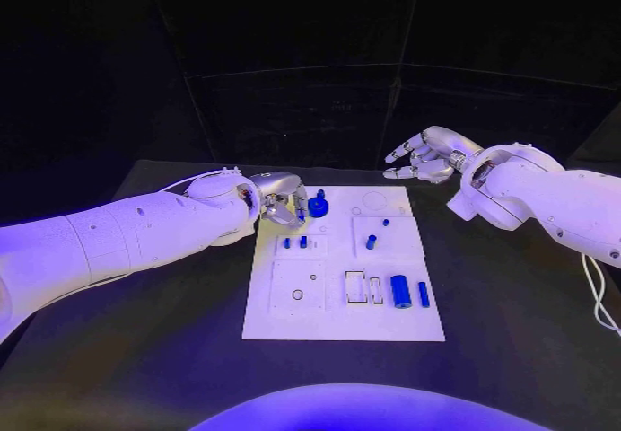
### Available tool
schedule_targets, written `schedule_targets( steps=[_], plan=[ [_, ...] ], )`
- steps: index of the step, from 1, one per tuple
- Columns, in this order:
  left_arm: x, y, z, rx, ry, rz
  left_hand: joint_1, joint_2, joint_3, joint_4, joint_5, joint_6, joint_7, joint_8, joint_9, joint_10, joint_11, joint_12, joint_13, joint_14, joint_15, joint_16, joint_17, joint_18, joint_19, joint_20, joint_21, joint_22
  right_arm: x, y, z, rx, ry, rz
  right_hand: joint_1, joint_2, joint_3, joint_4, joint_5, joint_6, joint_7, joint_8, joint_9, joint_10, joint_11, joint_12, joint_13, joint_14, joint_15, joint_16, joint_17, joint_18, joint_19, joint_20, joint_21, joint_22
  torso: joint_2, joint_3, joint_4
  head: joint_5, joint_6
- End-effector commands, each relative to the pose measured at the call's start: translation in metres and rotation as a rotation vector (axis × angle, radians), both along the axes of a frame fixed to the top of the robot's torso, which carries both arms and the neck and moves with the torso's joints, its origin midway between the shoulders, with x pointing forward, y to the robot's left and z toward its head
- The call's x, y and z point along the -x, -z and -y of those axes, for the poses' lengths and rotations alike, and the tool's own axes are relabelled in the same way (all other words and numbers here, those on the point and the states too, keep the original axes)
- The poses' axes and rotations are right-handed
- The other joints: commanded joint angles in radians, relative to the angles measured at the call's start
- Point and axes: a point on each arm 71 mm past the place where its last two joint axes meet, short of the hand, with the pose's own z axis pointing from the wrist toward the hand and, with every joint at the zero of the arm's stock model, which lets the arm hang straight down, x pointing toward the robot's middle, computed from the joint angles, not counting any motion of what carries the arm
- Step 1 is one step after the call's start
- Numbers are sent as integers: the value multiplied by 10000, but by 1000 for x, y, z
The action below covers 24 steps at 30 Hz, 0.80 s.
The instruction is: Assemble the parts on the task board
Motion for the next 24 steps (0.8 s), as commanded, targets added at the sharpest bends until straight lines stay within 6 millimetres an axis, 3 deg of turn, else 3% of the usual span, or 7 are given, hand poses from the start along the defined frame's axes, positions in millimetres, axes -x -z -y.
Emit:
schedule_targets(
  steps=[1,24],
  plan=[
    [0,2,-1,-111,-53,-330,-59,-21,16,-45,-20,85,-20,-53,-12,70,32,-34,-2,258,-81,-34,-6,-60,39,1,56,11,0,-1,-1,-29,-93,26,6,76,-46,33,42,69,34,62,-2,-1,-46,57,-3,590,-73,-52,465,93,-59,-14,-44,419,4,3,-2,2,6],
    [-7,9,1,-453,-130,-707,-60,-28,18,-54,-21,85,-16,-75,-15,77,35,-62,-2,257,-81,-35,-13,-63,37,0,67,26,0,-1,-2,-29,-125,12,6,76,-46,33,42,69,34,62,-2,-1,-46,57,-3,590,-73,-52,465,93,-59,-14,-44,419,3,9,-14,15,-24]
  ],
)
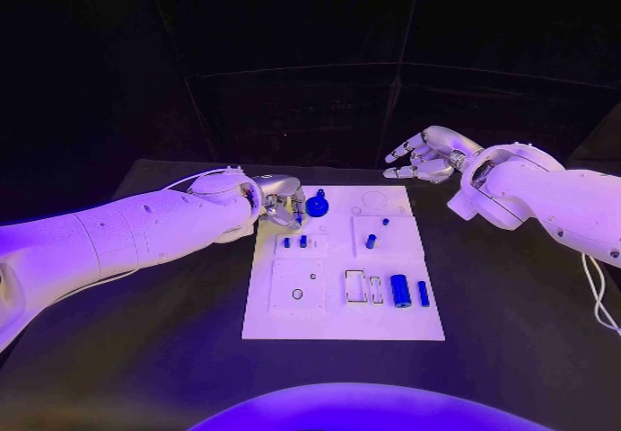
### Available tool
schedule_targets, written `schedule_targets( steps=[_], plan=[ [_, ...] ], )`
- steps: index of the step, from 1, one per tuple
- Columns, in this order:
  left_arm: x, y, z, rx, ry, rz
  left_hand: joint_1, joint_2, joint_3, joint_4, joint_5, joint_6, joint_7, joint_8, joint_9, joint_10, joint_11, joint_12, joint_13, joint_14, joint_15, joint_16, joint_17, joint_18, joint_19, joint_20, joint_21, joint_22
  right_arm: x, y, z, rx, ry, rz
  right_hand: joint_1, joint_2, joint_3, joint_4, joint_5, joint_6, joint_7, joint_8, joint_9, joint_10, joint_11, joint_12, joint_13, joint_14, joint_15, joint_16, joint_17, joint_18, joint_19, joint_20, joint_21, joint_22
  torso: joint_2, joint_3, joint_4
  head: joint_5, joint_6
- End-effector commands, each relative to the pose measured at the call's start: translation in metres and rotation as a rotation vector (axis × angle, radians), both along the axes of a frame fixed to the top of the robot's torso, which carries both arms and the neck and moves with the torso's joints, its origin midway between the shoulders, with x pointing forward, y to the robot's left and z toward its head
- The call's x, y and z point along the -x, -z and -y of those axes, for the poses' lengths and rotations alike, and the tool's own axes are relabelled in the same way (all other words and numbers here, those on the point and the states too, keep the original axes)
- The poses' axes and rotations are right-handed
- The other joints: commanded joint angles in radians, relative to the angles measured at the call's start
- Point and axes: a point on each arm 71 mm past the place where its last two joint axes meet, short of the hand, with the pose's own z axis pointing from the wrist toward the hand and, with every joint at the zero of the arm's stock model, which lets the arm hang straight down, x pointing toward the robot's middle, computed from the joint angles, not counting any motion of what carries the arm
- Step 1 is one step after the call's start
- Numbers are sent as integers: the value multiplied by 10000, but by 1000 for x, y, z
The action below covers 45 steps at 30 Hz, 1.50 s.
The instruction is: Assemble the parts on the task board
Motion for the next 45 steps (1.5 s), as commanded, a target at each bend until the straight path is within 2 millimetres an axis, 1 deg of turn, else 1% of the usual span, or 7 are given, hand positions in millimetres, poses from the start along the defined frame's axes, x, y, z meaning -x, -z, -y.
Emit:
schedule_targets(
  steps=[1,12,27,37,42,44,45],
  plan=[
    [0,2,1,-56,25,-183,-61,-28,18,-53,-21,52,21,-67,-3,43,-1,-62,-3,257,-82,-35,-13,-65,38,0,67,8,0,-1,-1,-30,-108,22,7,76,-46,33,42,69,33,63,-2,-1,-46,57,-3,590,-73,-52,465,94,-59,-14,-44,419,-1,2,-1,5,-8],
    [0,6,2,-197,13,-415,-62,-32,19,-59,-22,52,26,-84,-5,47,2,-83,-3,254,-80,-41,-29,-61,31,0,51,-6,0,-1,-1,-26,-98,18,7,76,-46,33,42,69,33,63,-2,-1,-46,57,-3,590,-73,-52,465,94,-59,-14,-44,419,-6,7,12,-13,-40],
    [0,7,-1,-238,-41,-479,-65,-48,16,-75,-24,39,40,-126,-11,41,14,-134,-5,254,-74,-37,-29,-69,30,2,74,27,0,-1,0,-25,-95,20,7,76,-46,33,42,69,33,63,-2,-1,-46,57,-3,590,-73,-52,465,94,-59,-14,-44,419,1,-6,8,8,-50],
    [-1,6,-1,-199,-71,-404,-203,-228,26,-127,-25,-646,294,-809,-82,-351,254,-718,-27,229,114,-55,-163,-82,-49,124,-21,-20,0,-1,0,-7,-65,40,18,92,-56,45,40,78,31,70,-1,-26,-47,26,-39,570,-75,-106,371,113,-119,-16,-90,340,-3,-1,8,10,-56],
    [-1,6,-3,-197,-125,-371,-238,-316,16,-165,-26,-1053,339,-1156,-81,-509,320,-944,-25,213,167,-60,-230,-57,-103,183,-130,-109,0,-1,1,77,-8,32,49,86,-80,49,41,132,16,104,6,-199,-60,-196,-261,506,-85,-261,123,166,-283,-22,-219,127,-7,1,6,2,-58],
    [-2,6,-3,-198,-145,-361,-244,-332,6,-171,-25,-1098,350,-1203,-76,-547,333,-990,-26,207,177,-67,-255,-51,-114,194,-154,-129,0,-1,2,199,5,57,82,86,-103,60,42,232,-17,172,20,-512,-87,-623,-685,487,-105,-312,65,183,-330,-41,-267,61,-4,1,5,-1,-62],
    [-2,6,-4,-195,-153,-352,-245,-336,4,-173,-26,-1106,353,-1213,-75,-558,336,-1002,-26,205,179,-70,-264,-49,-117,197,-162,-136,0,-1,2,295,4,70,125,87,-118,69,44,309,-48,234,27,-918,-118,-1221,-1277,476,-140,-360,7,190,-360,-62,-303,14,-4,1,5,-2,-63]
  ],
)
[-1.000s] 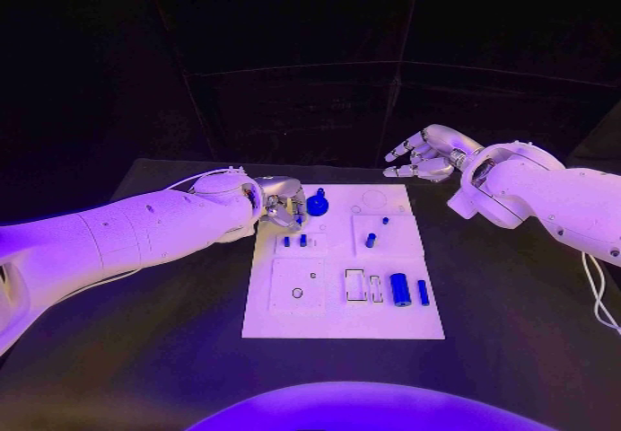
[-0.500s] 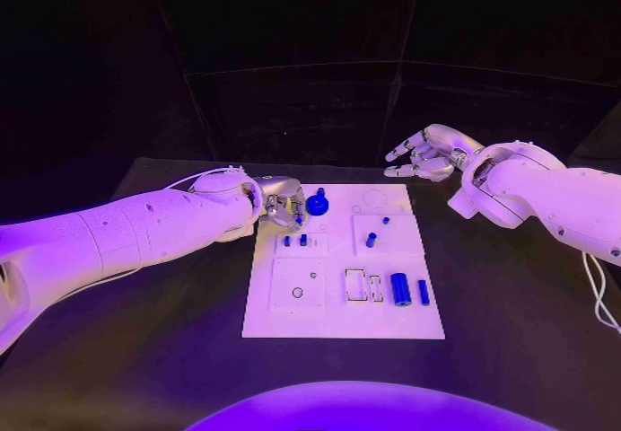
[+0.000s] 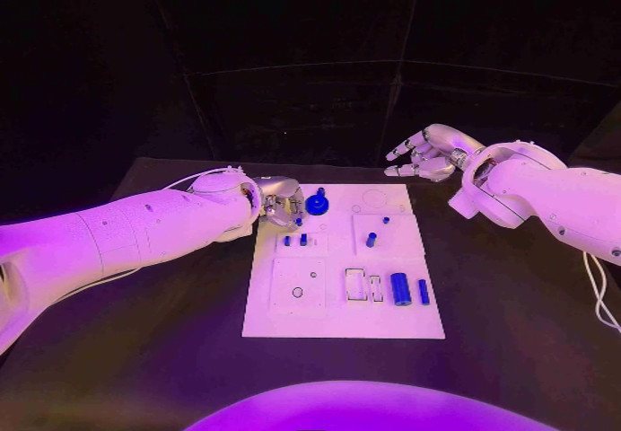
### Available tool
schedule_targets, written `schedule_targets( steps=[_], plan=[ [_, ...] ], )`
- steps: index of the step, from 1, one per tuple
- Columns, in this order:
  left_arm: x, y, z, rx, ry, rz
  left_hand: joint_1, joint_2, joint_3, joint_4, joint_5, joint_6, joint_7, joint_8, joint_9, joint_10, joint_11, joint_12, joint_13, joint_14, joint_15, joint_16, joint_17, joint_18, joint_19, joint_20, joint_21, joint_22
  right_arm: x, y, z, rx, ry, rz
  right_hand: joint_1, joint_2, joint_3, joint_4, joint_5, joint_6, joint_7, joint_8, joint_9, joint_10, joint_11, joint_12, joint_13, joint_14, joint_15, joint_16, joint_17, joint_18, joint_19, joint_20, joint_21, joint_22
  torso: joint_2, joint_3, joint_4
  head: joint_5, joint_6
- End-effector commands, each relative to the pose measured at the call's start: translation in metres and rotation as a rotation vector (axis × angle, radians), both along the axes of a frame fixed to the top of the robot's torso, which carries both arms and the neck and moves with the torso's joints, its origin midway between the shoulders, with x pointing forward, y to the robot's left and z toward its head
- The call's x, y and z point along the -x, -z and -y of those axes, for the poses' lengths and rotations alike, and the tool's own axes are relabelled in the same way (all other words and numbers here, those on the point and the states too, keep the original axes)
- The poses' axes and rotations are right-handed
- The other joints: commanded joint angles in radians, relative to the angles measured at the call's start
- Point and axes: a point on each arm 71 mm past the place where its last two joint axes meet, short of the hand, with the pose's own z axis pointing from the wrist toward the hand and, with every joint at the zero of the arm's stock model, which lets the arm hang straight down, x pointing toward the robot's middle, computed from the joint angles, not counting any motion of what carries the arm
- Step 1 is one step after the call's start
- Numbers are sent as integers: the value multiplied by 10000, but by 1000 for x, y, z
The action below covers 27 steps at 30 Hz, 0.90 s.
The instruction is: Assemble the parts on the task board
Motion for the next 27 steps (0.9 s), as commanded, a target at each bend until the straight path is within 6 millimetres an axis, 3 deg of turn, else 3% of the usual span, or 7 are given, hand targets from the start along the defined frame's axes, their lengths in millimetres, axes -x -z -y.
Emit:
schedule_targets(
  steps=[1,5,12,18,21,24,27],
  plan=[
    [-1,-1,-1,19,-67,12,-8,-99,6,-61,-28,-82,15,-61,1,-87,17,-45,-10,239,70,-70,-17,-51,11,71,-44,-16,0,-1,0,357,-28,81,103,33,-65,13,41,166,-43,115,23,-777,-57,-1152,-1133,445,-124,-120,-60,201,-112,-56,-107,-29,0,2,-8,-4,-2],
    [0,-2,-4,38,-106,74,-15,-120,-10,-70,-28,-109,23,-102,7,-140,31,-100,-11,232,81,-74,-41,-45,0,84,-68,-34,0,1,1,896,-81,71,431,31,4,-47,-23,191,-89,190,2,-2231,-117,-3754,-3609,348,-196,-475,-563,250,-249,-132,-272,-257,3,-5,-4,-7,12],
    [3,-4,-19,263,-317,184,28,-72,18,-86,-24,-35,25,-93,29,-147,34,-135,-3,228,86,-74,-56,-38,-6,96,-81,-41,1,3,1,2228,-313,491,1225,17,701,-297,-580,1001,-185,487,46,-2517,-209,-6207,-5766,249,-275,-1078,-1375,305,-367,-239,-484,-519,-4,-17,4,-61,28],
    [6,-17,-40,2425,-926,519,-59,202,147,47,-22,317,111,10,68,166,44,-80,19,188,99,-122,-201,34,-117,124,-412,-363,6,8,1,3860,-698,1347,1422,-294,1512,-398,-868,1536,-311,444,-10,-2207,-191,-8111,-7537,250,-295,-1280,-1606,327,-434,-247,-611,-660,-21,-12,18,-218,100],
    [8,-26,-49,4637,-1496,399,-353,319,122,299,-25,369,183,-44,40,-49,134,-248,-6,-441,190,-1094,-2031,348,-869,206,-2225,-2102,11,13,-1,4571,-920,1750,1370,-471,1900,-402,-1041,1598,-268,290,-35,-2085,-159,-8723,-8245,244,-230,-1353,-1683,344,-471,-215,-672,-724,-13,3,1,-359,150],
    [9,-32,-56,7767,-2314,-465,-582,471,44,546,-7,349,291,-145,29,-308,235,-321,9,-1946,283,-3134,-5382,418,-1671,303,-3123,-2683,17,21,-6,5189,-1156,2086,1326,-610,2166,-415,-1097,1534,-291,130,-42,-2235,-83,-9136,-8707,235,-195,-1408,-1753,356,-516,-174,-729,-799,-3,-18,-15,-514,204],
    [12,-37,-56,9932,-2396,-1180,-839,668,-104,799,-20,352,319,-177,36,-404,282,-272,24,-2555,354,-3721,-6075,413,-2052,389,-3541,-2932,23,31,-9,5560,-1319,2282,1289,-705,2332,-422,-1159,1454,-265,5,-43,-2304,-35,-9351,-8990,214,-157,-1484,-1857,385,-602,-146,-816,-924,-1,-39,-6,-611,258]
  ],
)
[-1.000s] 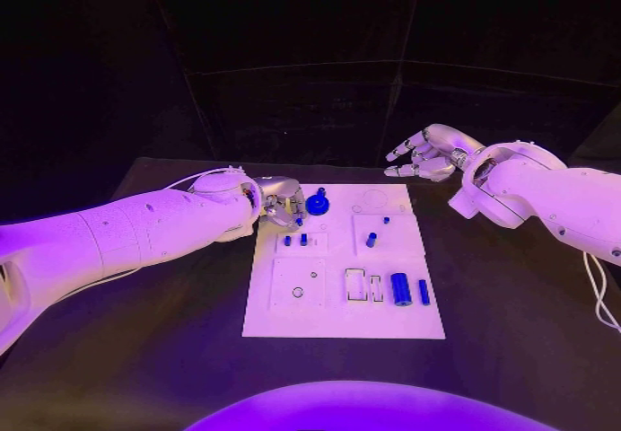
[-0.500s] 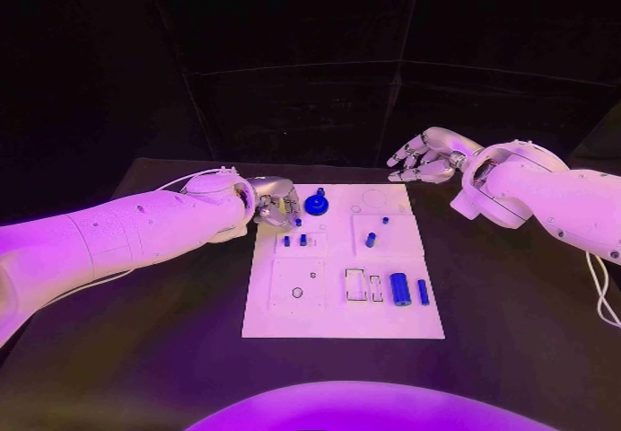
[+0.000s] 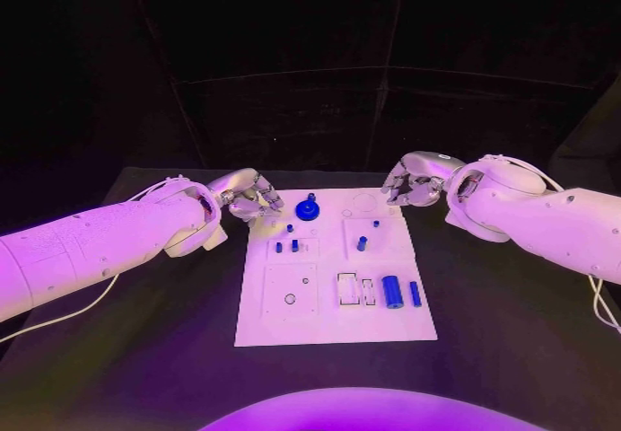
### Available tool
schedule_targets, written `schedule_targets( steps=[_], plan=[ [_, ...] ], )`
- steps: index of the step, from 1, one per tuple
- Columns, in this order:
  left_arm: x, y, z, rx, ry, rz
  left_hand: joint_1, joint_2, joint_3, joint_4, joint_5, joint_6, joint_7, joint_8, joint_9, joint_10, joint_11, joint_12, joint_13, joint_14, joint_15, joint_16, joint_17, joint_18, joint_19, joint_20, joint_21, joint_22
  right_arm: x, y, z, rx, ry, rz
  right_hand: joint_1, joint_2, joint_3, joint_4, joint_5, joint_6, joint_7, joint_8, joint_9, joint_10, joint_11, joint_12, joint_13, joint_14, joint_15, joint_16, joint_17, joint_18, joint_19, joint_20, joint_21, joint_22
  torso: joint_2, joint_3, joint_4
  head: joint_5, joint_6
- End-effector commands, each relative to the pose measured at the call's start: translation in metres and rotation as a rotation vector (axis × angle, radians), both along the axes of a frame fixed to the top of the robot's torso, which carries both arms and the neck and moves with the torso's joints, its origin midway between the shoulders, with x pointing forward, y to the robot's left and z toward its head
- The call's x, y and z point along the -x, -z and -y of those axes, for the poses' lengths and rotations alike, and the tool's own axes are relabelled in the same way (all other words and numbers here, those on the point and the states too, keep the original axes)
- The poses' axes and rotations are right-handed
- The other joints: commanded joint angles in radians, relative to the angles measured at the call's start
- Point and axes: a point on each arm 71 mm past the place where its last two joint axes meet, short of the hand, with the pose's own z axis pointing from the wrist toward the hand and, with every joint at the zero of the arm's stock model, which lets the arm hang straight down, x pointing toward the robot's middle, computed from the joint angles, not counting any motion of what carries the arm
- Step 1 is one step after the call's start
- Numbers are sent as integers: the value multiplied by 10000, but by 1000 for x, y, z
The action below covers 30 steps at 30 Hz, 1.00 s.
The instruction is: Assemble the parts on the task board
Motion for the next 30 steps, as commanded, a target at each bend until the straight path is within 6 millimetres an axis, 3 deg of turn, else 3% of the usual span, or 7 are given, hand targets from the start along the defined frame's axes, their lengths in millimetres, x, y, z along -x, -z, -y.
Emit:
schedule_targets(
  steps=[1,4,7,11,14,20,30],
  plan=[
    [0,-17,-2,5341,-718,-562,-254,157,-161,224,-21,20,62,-54,0,-71,4,17,24,-409,43,-370,-433,110,-280,69,-351,-222,6,8,-4,1450,-387,901,-1,-179,165,-10,-89,-142,23,-117,-9,-127,84,-227,-287,222,91,-128,-115,168,-160,21,-117,-150,9,-28,0,-130,62],
    [3,-21,-3,6471,-635,-690,-329,226,-326,285,-20,35,43,-57,7,-34,-13,125,41,-547,49,-472,-567,123,-364,93,-548,-367,9,15,-6,1640,-501,980,-24,-244,278,-24,-122,-178,37,-192,-6,-144,110,-332,-467,212,115,-170,-171,181,-195,43,-158,-206,1,-31,-3,-171,76],
    [5,-24,-3,7484,-639,-847,-330,285,-486,275,-20,51,33,-62,9,29,-29,266,52,-665,43,-560,-717,131,-403,98,-753,-531,12,22,-10,1771,-624,1003,-70,-338,458,-44,-194,-285,51,-340,-9,-180,143,-486,-750,209,141,-199,-206,189,-212,70,-189,-239,12,2,-23,-189,88],
    [7,-26,-4,8131,-640,-955,-335,306,-573,266,-19,58,32,-66,9,70,-35,345,57,-692,41,-574,-784,132,-391,98,-838,-609,14,29,-14,1859,-767,934,-107,-422,638,-82,-255,-366,60,-468,-5,-204,167,-619,-1031,209,155,-215,-227,193,-213,89,-205,-254,17,2,7,-214,84],
    [8,-26,-5,8380,-647,-997,-335,315,-606,261,-19,59,33,-68,9,84,-38,376,59,-698,39,-576,-809,132,-382,97,-869,-637,15,34,-17,1921,-854,825,-108,-449,760,-118,-279,-378,53,-507,0,-171,170,-670,-1181,211,148,-216,-228,193,-211,95,-211,-257,14,1,35,-242,78],
    [9,-27,-6,8541,-634,-1040,-336,316,-643,253,-19,58,34,-72,8,90,-39,404,59,-705,38,-576,-834,132,-370,96,-900,-667,14,39,-22,1944,-915,760,-103,-463,1030,-192,-366,-395,57,-539,5,-86,170,-748,-1445,221,138,-199,-206,192,-196,90,-209,-248,24,9,-7,-220,61],
    [10,-27,-5,8614,-571,-1151,-295,330,-672,214,-18,62,28,-72,9,83,-45,437,56,-711,33,-574,-871,133,-349,91,-941,-709,12,41,-25,1847,-873,750,-175,-469,1575,-294,-588,-422,124,-545,7,93,214,-825,-1843,231,169,-168,-176,184,-165,116,-188,-213,52,13,14,-206,48]
  ],
)
